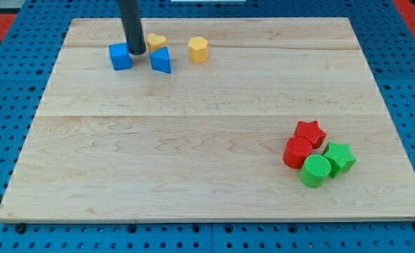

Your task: Separate the blue triangle from the yellow blocks

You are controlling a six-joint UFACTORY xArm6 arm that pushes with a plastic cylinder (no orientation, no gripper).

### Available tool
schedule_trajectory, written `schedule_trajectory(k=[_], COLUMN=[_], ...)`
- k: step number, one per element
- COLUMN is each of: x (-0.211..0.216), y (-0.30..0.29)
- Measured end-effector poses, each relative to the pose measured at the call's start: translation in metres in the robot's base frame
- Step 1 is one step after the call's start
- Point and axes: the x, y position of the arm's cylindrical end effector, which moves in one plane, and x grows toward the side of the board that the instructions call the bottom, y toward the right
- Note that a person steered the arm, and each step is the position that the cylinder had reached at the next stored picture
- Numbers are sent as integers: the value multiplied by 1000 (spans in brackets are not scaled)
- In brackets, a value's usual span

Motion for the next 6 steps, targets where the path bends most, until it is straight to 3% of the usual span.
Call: schedule_trajectory(k=[2, 3, 6], x=[-7, 49, 21], y=[102, 110, -32])
